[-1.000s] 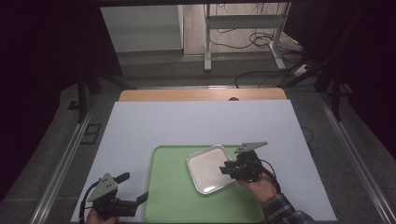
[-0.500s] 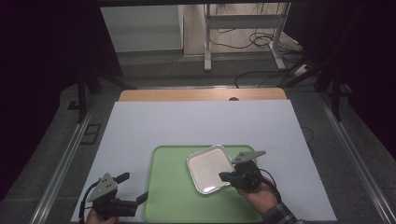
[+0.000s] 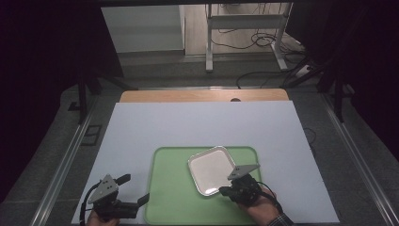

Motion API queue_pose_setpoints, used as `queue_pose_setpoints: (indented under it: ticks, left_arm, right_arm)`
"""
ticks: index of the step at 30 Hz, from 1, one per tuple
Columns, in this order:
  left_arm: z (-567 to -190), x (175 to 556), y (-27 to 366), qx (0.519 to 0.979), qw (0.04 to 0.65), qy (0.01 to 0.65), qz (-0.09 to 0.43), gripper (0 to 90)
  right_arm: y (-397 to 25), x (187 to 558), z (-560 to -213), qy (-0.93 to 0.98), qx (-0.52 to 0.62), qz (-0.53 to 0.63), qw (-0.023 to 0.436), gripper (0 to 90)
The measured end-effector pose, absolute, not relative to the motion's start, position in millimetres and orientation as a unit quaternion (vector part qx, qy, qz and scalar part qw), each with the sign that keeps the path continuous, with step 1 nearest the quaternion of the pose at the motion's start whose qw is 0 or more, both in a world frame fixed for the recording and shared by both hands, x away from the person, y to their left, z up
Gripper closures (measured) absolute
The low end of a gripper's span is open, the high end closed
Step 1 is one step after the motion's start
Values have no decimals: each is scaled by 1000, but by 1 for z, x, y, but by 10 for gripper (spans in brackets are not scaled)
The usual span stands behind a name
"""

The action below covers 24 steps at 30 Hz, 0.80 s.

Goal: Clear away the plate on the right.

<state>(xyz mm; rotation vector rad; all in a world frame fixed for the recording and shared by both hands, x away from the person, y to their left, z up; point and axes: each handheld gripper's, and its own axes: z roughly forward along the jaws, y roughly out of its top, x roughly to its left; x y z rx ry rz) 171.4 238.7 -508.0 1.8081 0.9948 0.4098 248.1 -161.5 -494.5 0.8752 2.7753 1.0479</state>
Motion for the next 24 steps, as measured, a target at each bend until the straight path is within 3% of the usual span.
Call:
queue_pose_setpoints:
  ticks: [24]
  left_arm:
    - [-508,172,238,748,495,409,169,3]
  right_arm:
    - [-129,254,-509,913,257,317,26,897]
